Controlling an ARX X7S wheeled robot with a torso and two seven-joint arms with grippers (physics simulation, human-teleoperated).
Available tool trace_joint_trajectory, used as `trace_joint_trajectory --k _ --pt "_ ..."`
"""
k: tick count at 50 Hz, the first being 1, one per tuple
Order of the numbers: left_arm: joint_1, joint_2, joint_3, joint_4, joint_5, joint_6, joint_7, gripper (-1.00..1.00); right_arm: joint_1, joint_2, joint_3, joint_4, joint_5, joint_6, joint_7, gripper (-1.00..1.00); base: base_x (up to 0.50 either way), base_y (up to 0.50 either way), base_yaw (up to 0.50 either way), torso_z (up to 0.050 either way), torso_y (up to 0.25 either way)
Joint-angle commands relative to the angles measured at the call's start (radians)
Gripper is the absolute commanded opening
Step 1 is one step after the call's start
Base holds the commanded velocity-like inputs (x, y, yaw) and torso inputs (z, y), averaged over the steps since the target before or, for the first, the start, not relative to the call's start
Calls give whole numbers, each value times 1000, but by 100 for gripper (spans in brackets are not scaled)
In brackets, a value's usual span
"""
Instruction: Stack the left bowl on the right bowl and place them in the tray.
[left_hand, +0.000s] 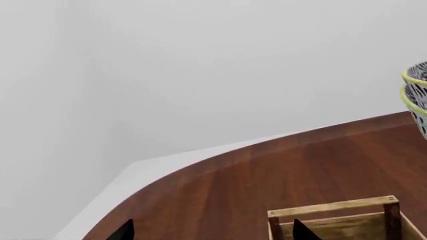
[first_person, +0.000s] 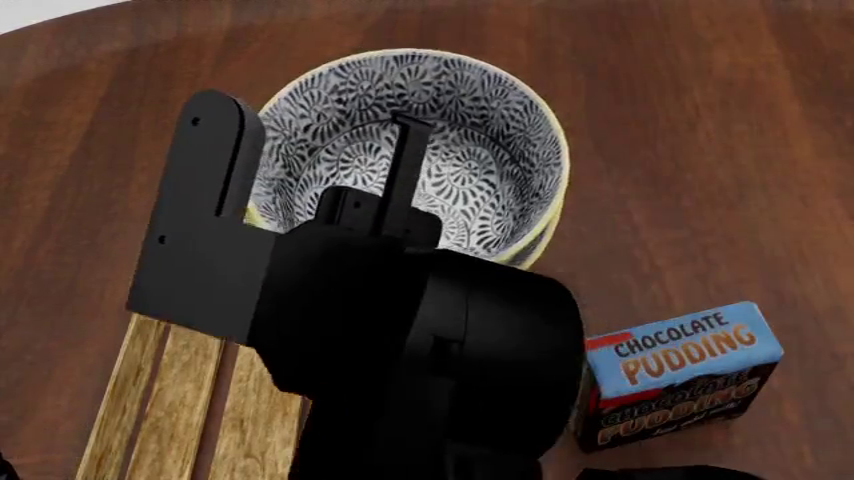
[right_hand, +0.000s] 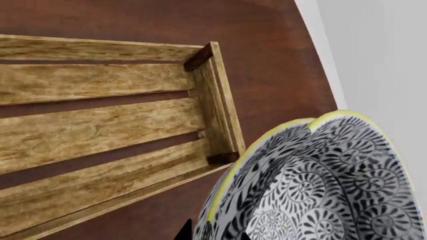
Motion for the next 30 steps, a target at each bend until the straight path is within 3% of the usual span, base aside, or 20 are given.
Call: trace_joint_trajectory --k 1,21,30 --pt "6 -1 -19 8 -8 0 -1 100 -14 -56 -17 -2 -23 0 -39 -100 0 0 0 10 0" --pt "13 2 -41 13 -5 4 9 100 -30 -143 -20 6 15 -2 -37 -100 0 0 0 0 1" --pt "7 -1 -43 7 5 -7 8 100 -83 -164 54 58 120 -110 49 -100 0 0 0 0 1"
